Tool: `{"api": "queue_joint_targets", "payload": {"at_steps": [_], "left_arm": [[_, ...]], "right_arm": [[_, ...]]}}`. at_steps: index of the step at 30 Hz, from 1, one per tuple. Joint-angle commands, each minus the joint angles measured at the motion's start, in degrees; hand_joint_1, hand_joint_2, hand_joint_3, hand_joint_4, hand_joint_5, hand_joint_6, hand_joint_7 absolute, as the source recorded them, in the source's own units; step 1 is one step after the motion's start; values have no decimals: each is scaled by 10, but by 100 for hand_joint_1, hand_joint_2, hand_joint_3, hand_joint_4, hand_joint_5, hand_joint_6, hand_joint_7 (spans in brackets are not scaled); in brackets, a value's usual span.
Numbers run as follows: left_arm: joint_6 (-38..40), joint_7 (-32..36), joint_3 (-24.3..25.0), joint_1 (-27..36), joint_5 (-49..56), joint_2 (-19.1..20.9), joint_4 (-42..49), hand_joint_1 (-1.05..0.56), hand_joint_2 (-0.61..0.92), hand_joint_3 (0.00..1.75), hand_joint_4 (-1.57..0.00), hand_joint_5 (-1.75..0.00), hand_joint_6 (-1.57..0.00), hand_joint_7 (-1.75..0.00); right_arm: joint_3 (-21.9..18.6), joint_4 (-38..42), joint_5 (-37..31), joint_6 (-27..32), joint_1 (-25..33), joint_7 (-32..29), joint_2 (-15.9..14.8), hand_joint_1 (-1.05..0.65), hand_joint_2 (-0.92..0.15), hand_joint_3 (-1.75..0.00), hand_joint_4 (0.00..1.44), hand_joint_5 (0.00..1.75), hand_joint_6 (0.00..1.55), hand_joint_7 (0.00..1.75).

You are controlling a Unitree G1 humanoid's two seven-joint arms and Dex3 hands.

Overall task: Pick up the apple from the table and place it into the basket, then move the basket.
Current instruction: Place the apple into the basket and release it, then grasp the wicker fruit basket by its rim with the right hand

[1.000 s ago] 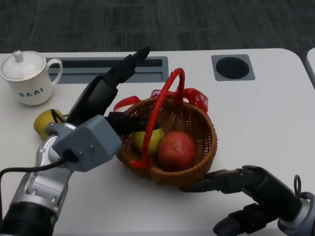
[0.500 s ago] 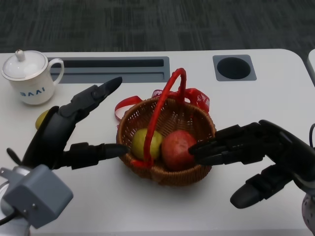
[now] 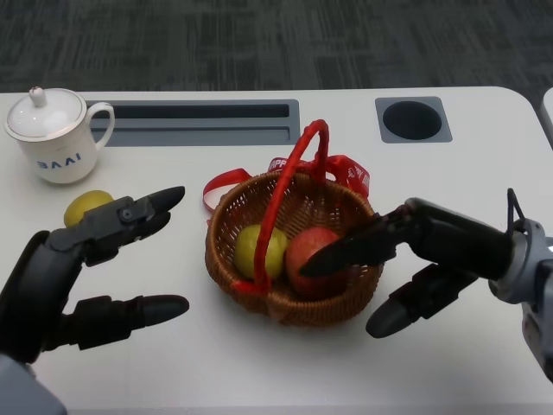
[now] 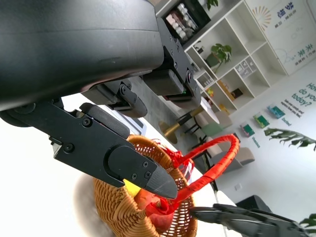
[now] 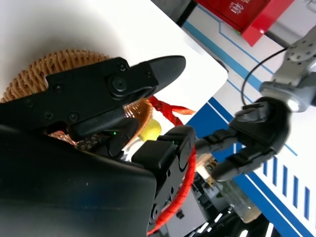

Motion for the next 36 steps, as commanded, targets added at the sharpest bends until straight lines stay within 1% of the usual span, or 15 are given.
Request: {"api": "queue_joint_targets", "payload": {"at_steps": [1, 5, 8, 14, 19, 22, 25, 28, 32, 36], "left_arm": [[-5, 2, 11, 12, 4, 7, -8, -53, 75, 0, -74, -4, -68, -3], [-4, 6, 11, 16, 7, 0, -11, -52, 75, 0, -75, -3, -68, -2], [2, 7, 10, 18, 8, -4, -14, -53, 75, 0, -75, -2, -68, -1], [32, 10, 9, 17, 11, -12, -36, -50, 75, 0, -75, -1, -68, -1], [14, 13, 6, 0, 11, -21, -9, -52, 75, 0, -77, -1, -69, -1], [3, 15, 5, -7, 13, -27, 4, -55, 76, 0, -78, -1, -69, 0], [-1, 16, 6, -9, 12, -30, 5, -56, 76, 0, -77, -1, -69, 0], [0, 17, 7, -9, 11, -33, 0, -56, 77, 1, -76, 0, -68, 0], [-2, 19, 8, -10, 9, -37, -4, -55, 77, 0, -76, 0, -68, 0], [-2, 18, 10, -12, 2, -41, -11, -52, 77, 0, -76, 0, -68, 0]], "right_arm": [[12, 33, -80, 14, -27, -67, -12, -55, -88, -1, 70, 0, 63, 0], [34, 62, -156, 43, -40, -132, -20, -55, -89, -1, 72, 1, 64, 1], [48, 77, -191, 60, -41, -165, -25, -54, -88, 0, 75, 2, 66, 1], [65, 93, -204, 70, -33, -175, -33, -52, -88, 0, 79, 2, 69, 1], [72, 95, -208, 80, -36, -175, -39, -52, -89, -1, 80, 1, 70, 1], [78, 99, -214, 98, -43, -186, -39, -52, -90, 0, 81, 1, 70, 1], [88, 106, -229, 127, -53, -206, -38, -51, -90, 0, 82, 1, 71, 1], [105, 113, -254, 158, -64, -229, -39, -50, -90, 0, 83, 1, 71, 1], [142, 123, -300, 198, -83, -269, -40, -51, -91, -1, 84, 1, 71, 0], [174, 130, -338, 228, -104, -296, -35, -52, -91, -1, 86, 1, 71, 0]]}}
